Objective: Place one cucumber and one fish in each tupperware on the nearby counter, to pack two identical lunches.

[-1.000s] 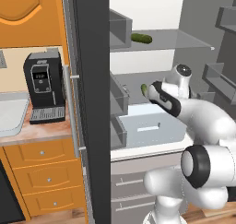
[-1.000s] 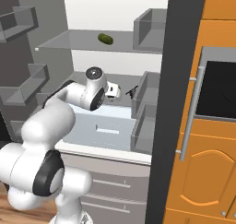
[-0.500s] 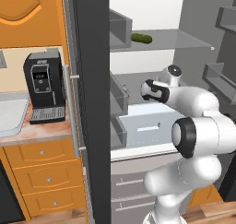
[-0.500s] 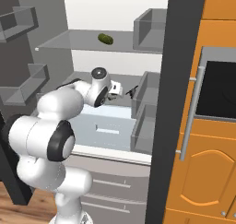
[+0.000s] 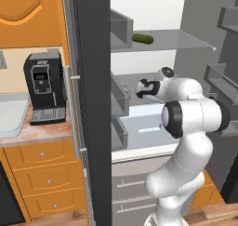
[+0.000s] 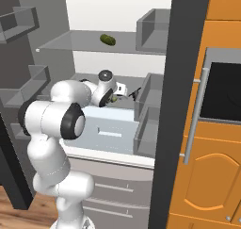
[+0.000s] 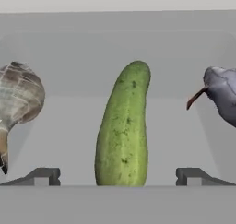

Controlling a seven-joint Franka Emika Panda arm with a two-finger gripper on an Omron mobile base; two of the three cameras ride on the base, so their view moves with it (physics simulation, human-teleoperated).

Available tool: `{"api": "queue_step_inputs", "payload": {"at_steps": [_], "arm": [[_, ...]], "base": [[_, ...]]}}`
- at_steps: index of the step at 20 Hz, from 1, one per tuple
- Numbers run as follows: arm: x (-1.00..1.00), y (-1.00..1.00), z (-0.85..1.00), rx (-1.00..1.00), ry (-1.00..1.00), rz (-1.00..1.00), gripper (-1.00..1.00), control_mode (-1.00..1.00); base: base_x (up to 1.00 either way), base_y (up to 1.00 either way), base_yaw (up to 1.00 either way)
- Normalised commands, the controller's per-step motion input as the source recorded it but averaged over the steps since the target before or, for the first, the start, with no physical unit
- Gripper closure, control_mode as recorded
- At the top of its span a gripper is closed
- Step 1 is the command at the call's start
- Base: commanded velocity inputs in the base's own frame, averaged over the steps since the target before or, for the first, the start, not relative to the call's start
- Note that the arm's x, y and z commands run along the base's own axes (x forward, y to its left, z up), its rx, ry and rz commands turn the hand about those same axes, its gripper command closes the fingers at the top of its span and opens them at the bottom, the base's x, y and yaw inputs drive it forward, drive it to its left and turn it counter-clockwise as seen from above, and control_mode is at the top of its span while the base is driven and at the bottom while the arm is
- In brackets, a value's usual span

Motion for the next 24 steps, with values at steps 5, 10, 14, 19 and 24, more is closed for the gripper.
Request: {"api": "queue_step_inputs", "payload": {"at_steps": [5, 10, 14, 19, 24], "arm": [[0.50, 0.00, -0.28, 0.00, -0.01, 0.00, -1.00, -1.00], [0.21, 0.00, -0.51, 0.00, 0.00, 0.00, 1.00, -1.00], [0.08, 0.00, -0.14, 0.00, 0.00, 0.00, 1.00, -1.00], [-0.78, 0.00, 0.03, 0.00, 0.04, 0.00, 1.00, -1.00], [-1.00, 0.00, 0.54, -0.02, -0.05, 0.03, 1.00, -1.00]], "base": [[0.00, 0.00, 0.00], [0.00, 0.00, 0.00], [0.00, 0.00, 0.00], [0.00, 0.00, 0.00], [0.00, 0.00, 0.00]]}}
